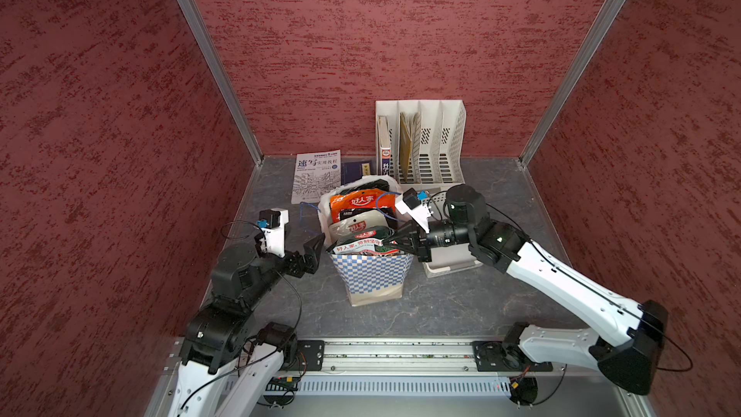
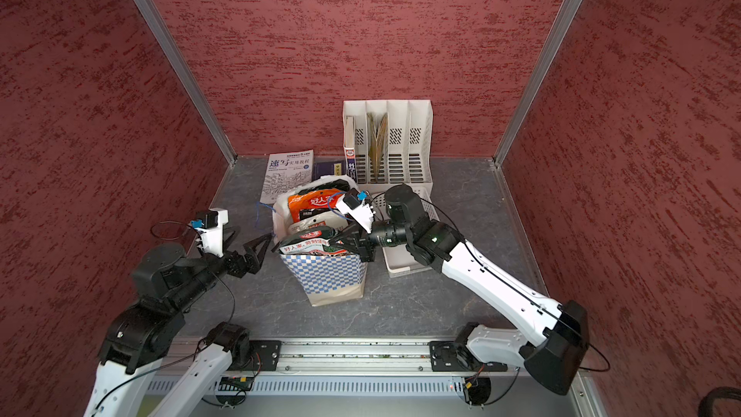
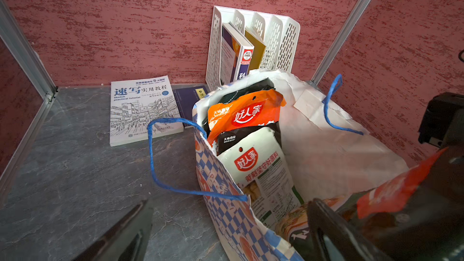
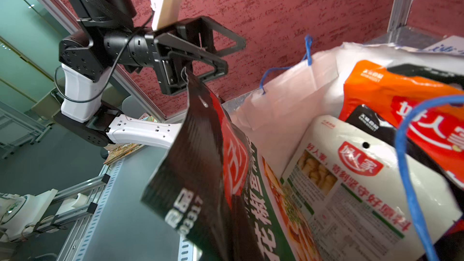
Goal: Place the condiment packets inside the bag
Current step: Place the condiment packet in the paper bag.
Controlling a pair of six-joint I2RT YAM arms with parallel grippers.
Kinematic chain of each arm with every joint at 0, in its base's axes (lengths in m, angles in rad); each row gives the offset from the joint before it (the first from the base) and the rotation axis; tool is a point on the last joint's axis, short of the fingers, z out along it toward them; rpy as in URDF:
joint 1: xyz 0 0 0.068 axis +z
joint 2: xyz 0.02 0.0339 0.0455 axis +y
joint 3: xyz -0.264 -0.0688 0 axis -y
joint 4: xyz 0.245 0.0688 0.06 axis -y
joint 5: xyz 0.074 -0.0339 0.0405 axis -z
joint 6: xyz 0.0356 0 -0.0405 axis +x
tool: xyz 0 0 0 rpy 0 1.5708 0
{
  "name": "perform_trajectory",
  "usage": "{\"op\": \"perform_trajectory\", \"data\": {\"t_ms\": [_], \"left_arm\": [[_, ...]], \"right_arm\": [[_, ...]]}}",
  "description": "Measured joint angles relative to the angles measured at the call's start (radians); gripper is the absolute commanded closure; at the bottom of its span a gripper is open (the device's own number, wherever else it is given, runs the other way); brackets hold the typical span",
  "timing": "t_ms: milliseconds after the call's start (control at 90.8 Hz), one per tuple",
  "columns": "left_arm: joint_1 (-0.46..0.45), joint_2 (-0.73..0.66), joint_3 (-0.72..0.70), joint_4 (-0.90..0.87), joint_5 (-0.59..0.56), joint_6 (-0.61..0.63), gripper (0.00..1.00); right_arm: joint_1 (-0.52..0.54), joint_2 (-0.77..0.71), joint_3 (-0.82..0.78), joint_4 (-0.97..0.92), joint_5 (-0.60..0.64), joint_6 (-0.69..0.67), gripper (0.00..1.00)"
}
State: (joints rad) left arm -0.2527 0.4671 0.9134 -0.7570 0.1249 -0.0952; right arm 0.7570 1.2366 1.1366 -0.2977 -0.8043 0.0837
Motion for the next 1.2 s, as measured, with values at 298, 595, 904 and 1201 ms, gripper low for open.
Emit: {"op": "perform_trajectory", "data": {"t_ms": [298, 595, 904, 1201], "left_arm": [[0.0, 0.101, 0.013, -0.009, -0.09, -0.049, 0.04], [0.0, 0.127, 0.013, 0.014, -0.09, -0.09, 0.09], [0.0, 0.179, 0.014, 0.01, -0.055, -0.121, 0.2], [0.0, 0.18, 0.014, -0.007, -0.06, -0.134, 0.26]], "right_arm": [[-0.021, 0.007, -0.002, -0.133, -0.064, -0.095, 0.72], [-0.021, 0.004, 0.048, -0.205, -0.039, -0.138, 0.49], [0.0, 0.124, 0.255, -0.267, -0.022, -0.18, 0.52], [0.042, 0.225, 0.28, -0.322, 0.013, -0.214, 1.0]]}}
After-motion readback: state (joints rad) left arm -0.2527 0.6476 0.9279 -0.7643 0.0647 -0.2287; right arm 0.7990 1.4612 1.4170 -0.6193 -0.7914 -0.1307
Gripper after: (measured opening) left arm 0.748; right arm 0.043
